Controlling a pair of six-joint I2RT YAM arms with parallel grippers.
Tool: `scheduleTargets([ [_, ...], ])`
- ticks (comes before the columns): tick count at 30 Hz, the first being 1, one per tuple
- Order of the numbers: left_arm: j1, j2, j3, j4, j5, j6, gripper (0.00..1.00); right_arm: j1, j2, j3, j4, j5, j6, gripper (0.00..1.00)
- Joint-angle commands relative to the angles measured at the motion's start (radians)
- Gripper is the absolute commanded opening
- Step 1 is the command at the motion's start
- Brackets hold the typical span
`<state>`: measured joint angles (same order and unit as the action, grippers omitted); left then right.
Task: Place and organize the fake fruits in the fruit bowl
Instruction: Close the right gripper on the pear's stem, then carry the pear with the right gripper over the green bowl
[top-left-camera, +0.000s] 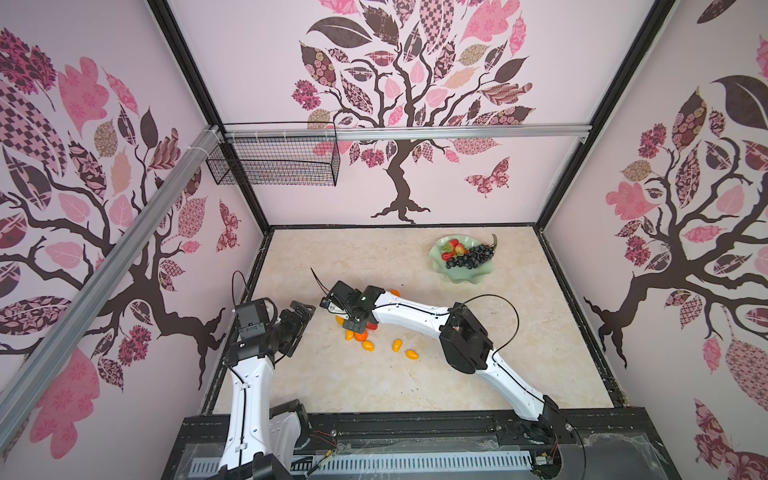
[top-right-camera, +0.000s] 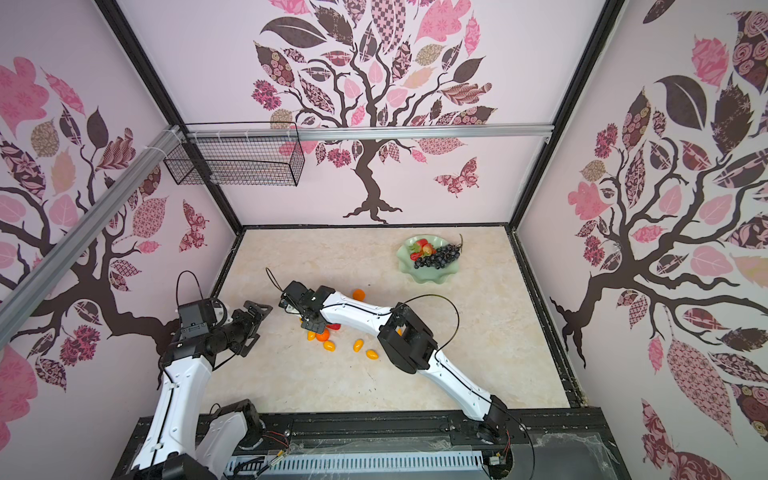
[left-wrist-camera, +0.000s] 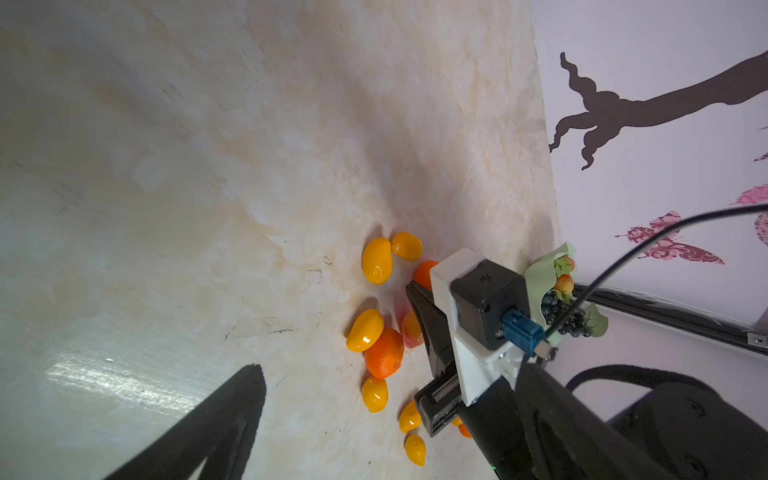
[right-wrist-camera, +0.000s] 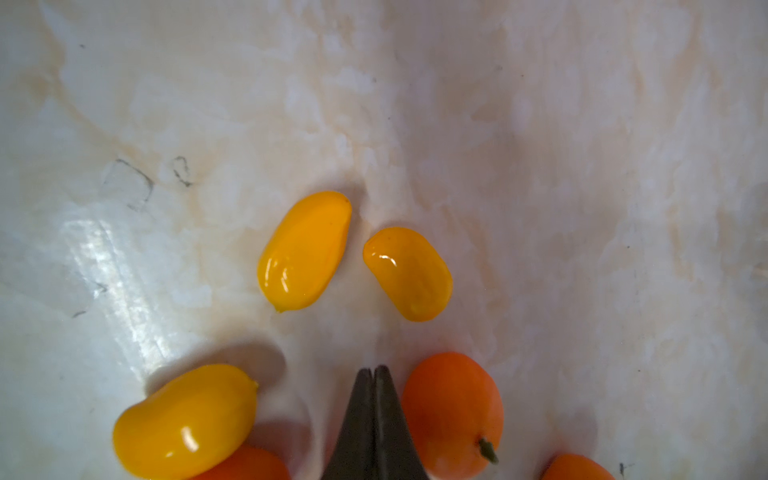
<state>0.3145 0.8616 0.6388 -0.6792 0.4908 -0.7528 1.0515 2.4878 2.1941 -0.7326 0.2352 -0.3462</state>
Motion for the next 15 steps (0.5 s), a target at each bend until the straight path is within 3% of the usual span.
scheduleTargets([
  [1,0.003,-0.01,0.008,-0.014,-0.003,0.031,0.99,0.0,-0.125,0.011,0.004,0.015,0.015,0.0],
  [6,-0.054,-0.012,0.04,-0.001,-0.03,0.049,0.99,-0.033,-0.235,-0.089,0.064,-0.021,0.054,0.0],
  [15,-0.274,0.035,0.077,0.103,-0.126,0.01,0.98,-0.173,-0.505,-0.371,0.262,-0.11,0.141,0.0],
])
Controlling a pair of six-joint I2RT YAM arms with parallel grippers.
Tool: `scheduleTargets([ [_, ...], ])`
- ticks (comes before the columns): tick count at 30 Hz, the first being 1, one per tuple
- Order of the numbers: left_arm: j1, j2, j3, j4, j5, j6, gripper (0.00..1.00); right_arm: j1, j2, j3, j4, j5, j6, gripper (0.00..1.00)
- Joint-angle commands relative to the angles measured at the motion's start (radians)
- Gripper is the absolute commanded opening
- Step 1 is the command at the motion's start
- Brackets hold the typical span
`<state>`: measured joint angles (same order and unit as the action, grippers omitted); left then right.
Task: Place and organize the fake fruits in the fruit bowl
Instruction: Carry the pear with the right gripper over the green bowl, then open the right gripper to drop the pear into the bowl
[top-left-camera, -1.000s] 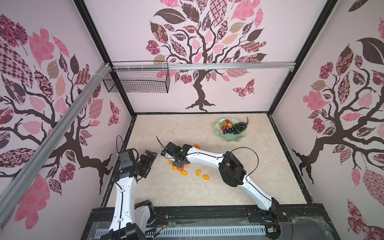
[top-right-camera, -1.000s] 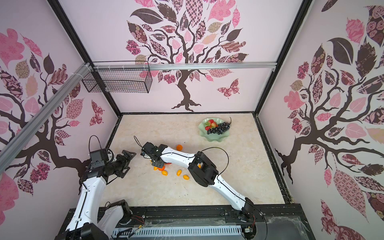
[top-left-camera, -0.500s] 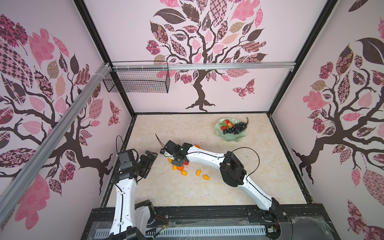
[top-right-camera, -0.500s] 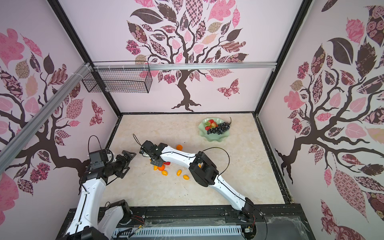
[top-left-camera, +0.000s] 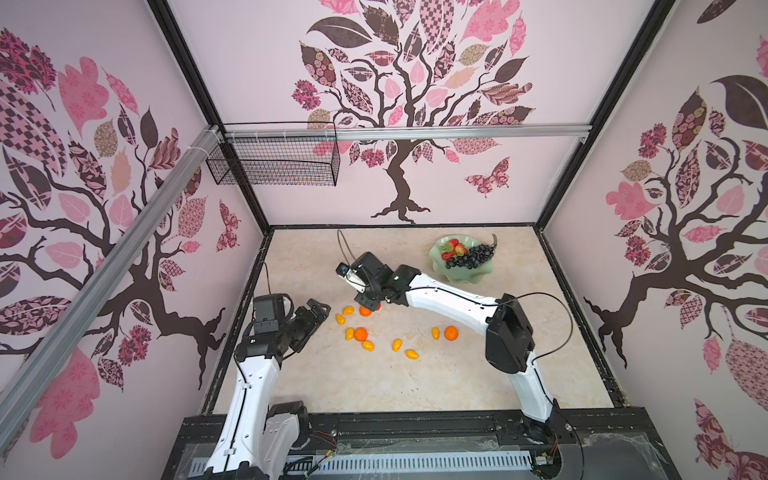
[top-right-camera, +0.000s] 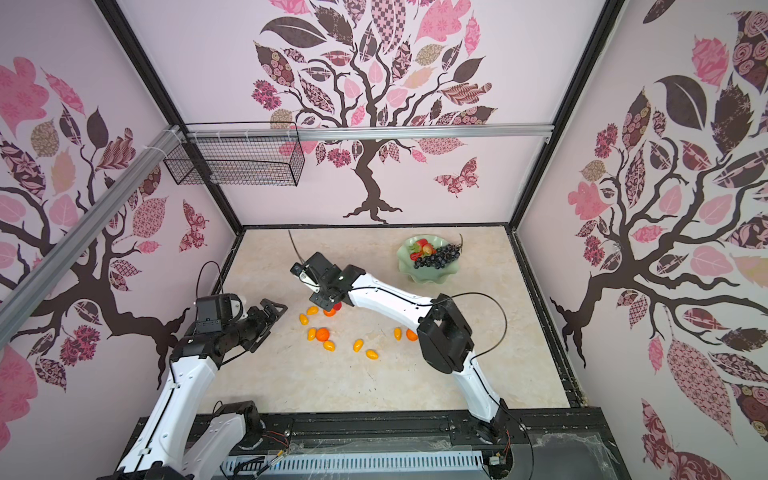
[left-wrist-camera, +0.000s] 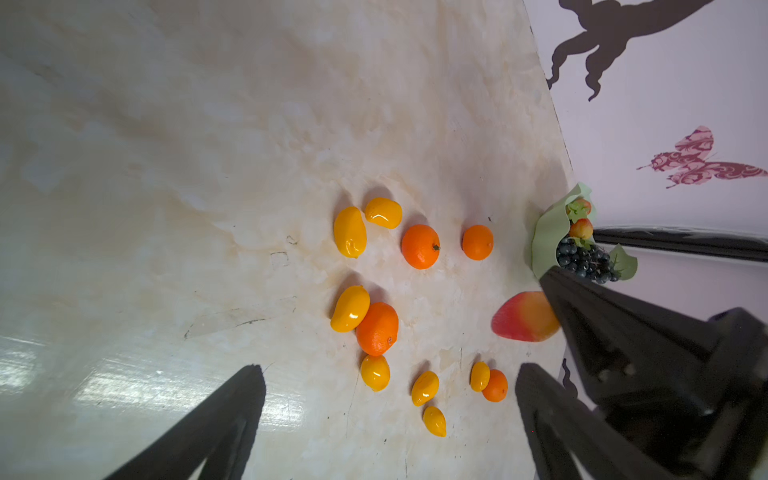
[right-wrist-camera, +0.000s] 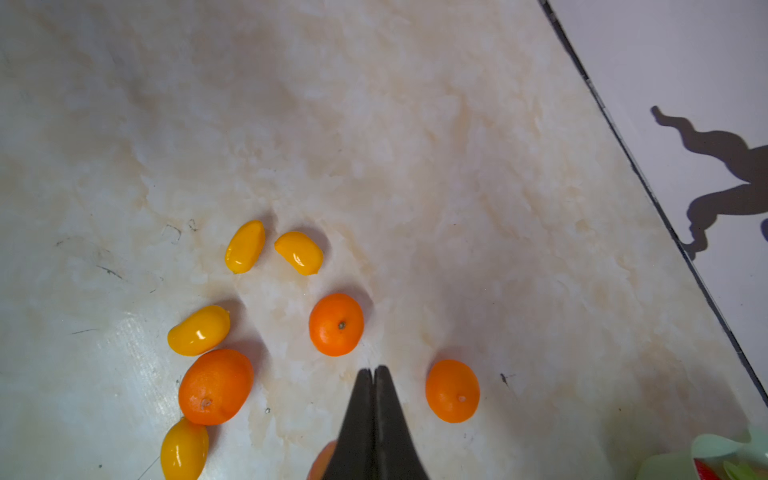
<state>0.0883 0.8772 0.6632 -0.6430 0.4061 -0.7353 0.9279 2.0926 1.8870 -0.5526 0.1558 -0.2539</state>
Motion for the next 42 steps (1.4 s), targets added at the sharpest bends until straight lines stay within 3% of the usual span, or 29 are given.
scheduleTargets([
  [1,-0.075,0.032,0.058,0.08,-0.05,-0.011,0.99,-0.069,-0.137,-0.094,0.101,-0.03,0.053,0.0],
  [11,-0.437,0.306,0.233,0.237,-0.18,-0.002,0.99,-0.338,-0.327,-0.337,0.241,-0.14,0.094,0.0],
  [19,-0.609,0.631,0.543,0.248,-0.164,0.088,0.98,-0.567,-0.347,-0.456,0.44,-0.19,0.132,0.0],
  [31,-0.648,0.949,0.891,0.228,-0.087,0.144,0.99,-0.725,-0.139,-0.297,0.565,-0.146,0.117,0.0],
  [42,-0.647,1.037,0.96,0.218,-0.07,0.2,0.99,-0.773,0.018,-0.141,0.444,-0.329,0.297,0.0],
])
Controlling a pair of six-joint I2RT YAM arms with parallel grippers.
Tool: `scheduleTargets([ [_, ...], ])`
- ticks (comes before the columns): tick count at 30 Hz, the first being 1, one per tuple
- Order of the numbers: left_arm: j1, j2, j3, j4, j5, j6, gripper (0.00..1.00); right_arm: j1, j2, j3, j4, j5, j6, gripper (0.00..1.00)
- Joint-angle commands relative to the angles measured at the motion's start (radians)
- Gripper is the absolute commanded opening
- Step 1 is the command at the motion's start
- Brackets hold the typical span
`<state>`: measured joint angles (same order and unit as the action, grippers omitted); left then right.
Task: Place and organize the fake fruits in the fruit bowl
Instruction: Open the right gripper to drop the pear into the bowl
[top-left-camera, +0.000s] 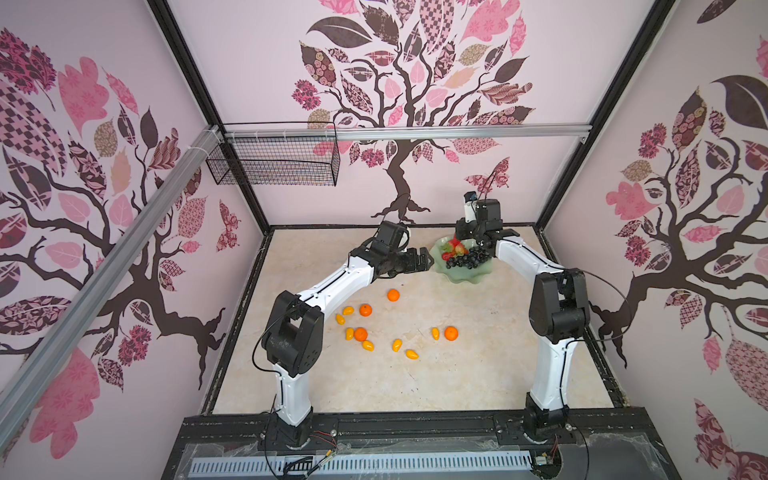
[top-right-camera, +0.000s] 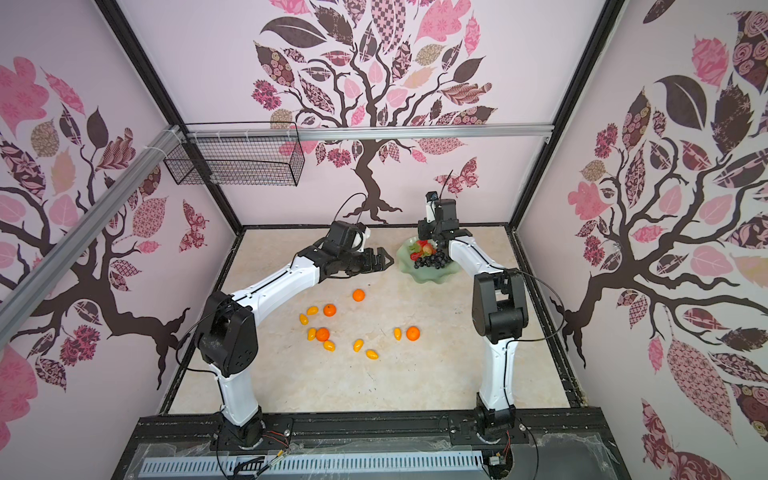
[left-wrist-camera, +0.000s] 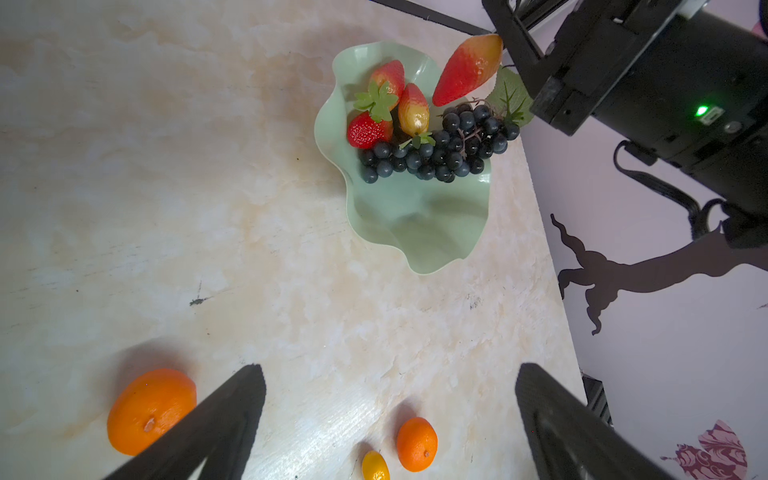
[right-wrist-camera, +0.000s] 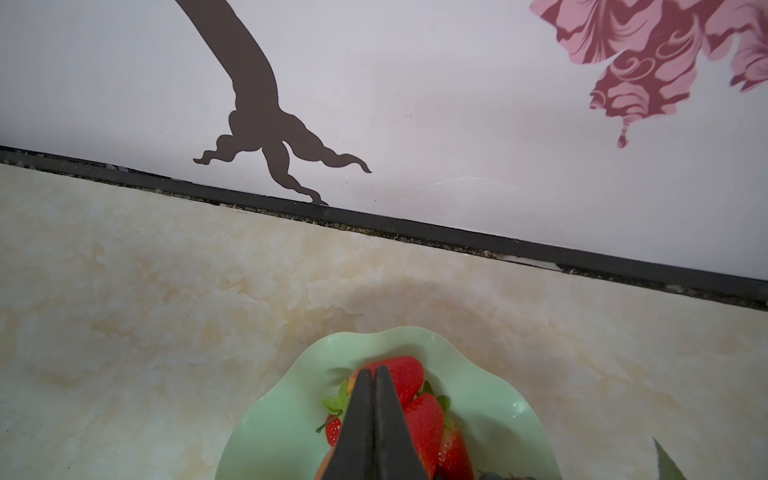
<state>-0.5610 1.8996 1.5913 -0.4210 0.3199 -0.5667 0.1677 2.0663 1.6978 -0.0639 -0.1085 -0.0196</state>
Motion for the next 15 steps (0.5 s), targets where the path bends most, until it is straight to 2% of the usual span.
scheduleTargets([
  [1,0.002,0.014,0.027,-0.001,0.018,0.03,0.99,-0.017,0.053,0.051,-0.05,-0.066,0.07,0.0],
  [15,0.003,0.016,0.01,0.011,0.028,0.019,0.99,-0.063,0.147,0.155,-0.187,-0.029,0.089,0.0],
])
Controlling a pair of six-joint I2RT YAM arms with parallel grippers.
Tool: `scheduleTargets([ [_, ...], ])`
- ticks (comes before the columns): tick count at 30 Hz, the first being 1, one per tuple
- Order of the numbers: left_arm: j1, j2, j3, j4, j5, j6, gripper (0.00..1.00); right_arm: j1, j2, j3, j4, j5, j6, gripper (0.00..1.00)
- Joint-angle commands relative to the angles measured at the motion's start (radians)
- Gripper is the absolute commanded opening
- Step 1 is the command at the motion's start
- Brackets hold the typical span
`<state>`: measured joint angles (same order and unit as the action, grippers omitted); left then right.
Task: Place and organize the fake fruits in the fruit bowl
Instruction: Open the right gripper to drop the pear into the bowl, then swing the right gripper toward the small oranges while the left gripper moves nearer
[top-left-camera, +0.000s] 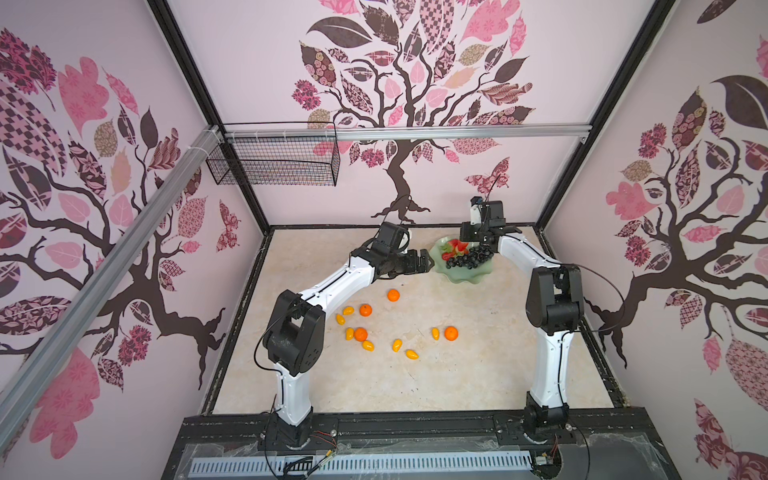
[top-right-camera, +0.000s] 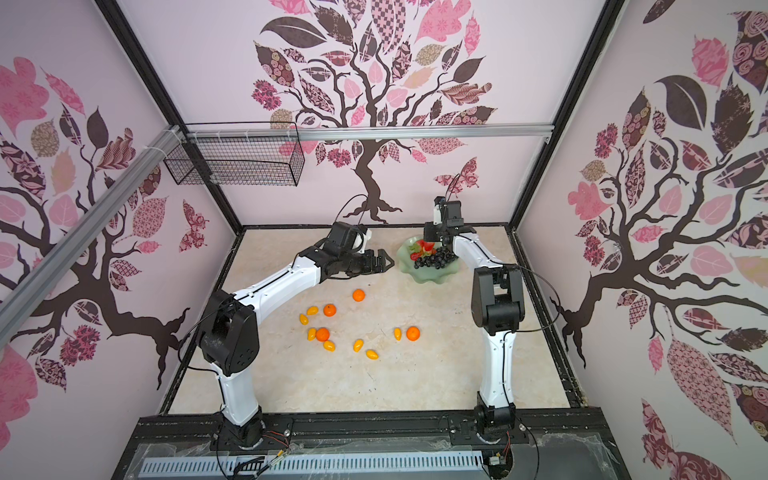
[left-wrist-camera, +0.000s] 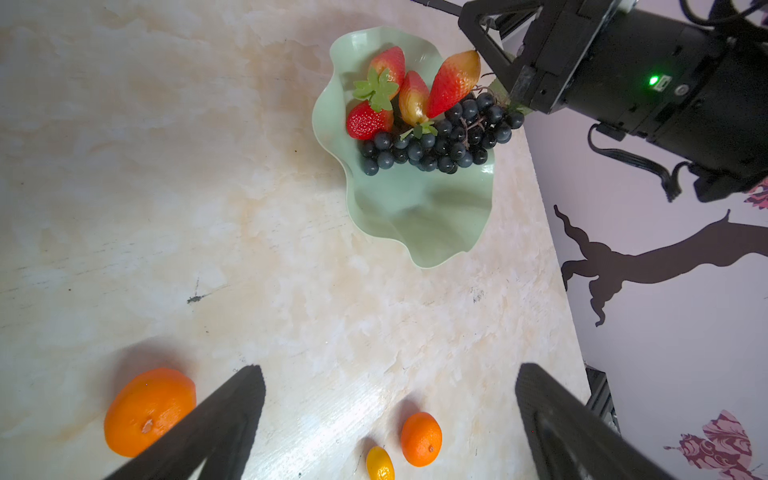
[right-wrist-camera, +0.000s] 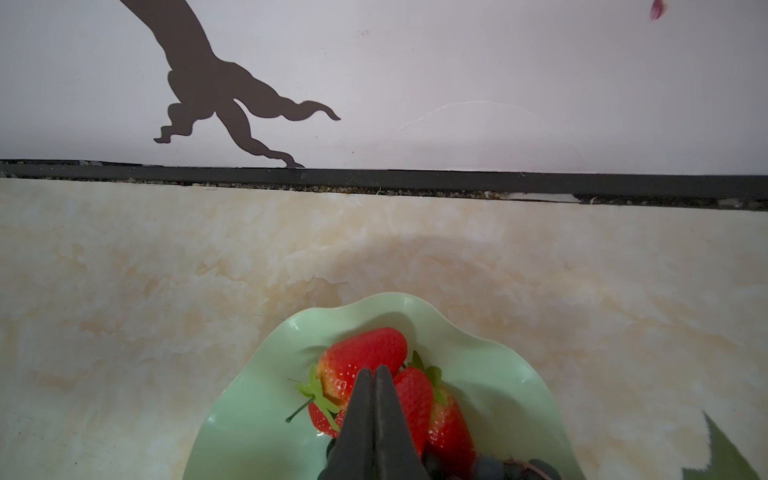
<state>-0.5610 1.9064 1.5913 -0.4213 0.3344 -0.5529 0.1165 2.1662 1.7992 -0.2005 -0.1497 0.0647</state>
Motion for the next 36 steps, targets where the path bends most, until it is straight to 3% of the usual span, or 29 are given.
scheduleTargets([
  [1,0.001,0.011,0.011,0.012,0.016,0.005,0.99,-0.013,0.052,0.057,-0.054,0.014,0.001,0.0],
  [31,0.012,0.026,-0.01,0.041,0.066,-0.016,0.99,-0.021,0.195,0.179,-0.078,0.15,-0.045,0.0],
  [36,0.014,0.022,-0.014,0.039,0.068,-0.015,0.99,-0.021,0.205,0.199,-0.085,0.148,-0.039,0.2],
])
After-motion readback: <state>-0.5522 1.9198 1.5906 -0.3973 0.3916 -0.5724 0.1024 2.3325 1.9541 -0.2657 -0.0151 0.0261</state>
